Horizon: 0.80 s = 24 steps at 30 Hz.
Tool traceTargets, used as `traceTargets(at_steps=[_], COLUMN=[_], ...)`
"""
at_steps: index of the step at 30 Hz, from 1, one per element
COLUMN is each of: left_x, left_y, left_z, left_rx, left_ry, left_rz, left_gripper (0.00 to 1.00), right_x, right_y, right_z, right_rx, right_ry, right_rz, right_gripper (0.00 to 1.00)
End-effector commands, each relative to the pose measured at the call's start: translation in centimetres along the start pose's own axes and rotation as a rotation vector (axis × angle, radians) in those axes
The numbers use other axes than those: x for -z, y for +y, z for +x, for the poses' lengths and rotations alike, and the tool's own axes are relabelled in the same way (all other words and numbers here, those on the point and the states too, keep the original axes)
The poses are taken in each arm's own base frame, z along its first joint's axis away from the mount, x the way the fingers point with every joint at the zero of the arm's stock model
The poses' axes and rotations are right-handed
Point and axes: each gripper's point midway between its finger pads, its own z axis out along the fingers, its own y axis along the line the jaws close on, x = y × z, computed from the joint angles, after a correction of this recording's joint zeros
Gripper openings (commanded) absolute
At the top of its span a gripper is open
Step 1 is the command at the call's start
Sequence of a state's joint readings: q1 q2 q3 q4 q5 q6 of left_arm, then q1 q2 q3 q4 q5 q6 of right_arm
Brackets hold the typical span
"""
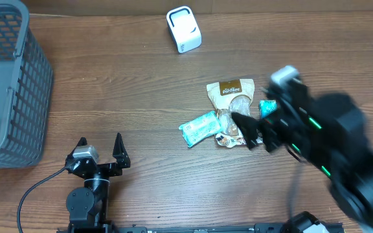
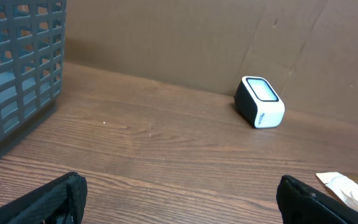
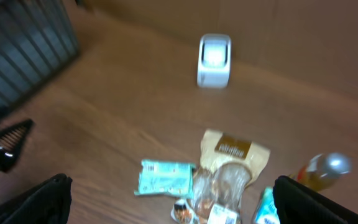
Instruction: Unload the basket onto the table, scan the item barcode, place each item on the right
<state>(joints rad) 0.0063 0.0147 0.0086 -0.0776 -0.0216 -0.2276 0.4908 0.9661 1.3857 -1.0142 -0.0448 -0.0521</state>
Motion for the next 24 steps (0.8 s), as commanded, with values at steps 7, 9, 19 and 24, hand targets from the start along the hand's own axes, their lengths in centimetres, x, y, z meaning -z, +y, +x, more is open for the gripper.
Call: traceTargets(at_steps=[7, 9, 19, 24], left_x=[0.0, 0.0, 0.0, 0.0], left_y=[-0.4, -0.4, -0.4, -0.4], left_z=[0.0, 0.0, 0.0, 0.0], left_rx=[-0.03, -0.03, -0.03, -0.03], left_ry=[-0.004, -0.004, -0.004, -0.004], left_rz=[0.019, 0.019, 0.019, 0.019], left_gripper=[1.0, 1.0, 0.99, 0.99], right_x=[13.7, 15.9, 19.1, 16.2], right_y=[0.8, 0.9, -0.1, -1.4], right_z=[-0.9, -0.2, 5.0, 8.8], right_rx=[0.019, 0.022, -0.012, -0.051], right_ry=[-0.377, -0.429, -0.497, -0.436], right_rz=[-0.002, 0.0, 0.124, 0.215], right_gripper=[1.0, 1.0, 1.0, 1.0])
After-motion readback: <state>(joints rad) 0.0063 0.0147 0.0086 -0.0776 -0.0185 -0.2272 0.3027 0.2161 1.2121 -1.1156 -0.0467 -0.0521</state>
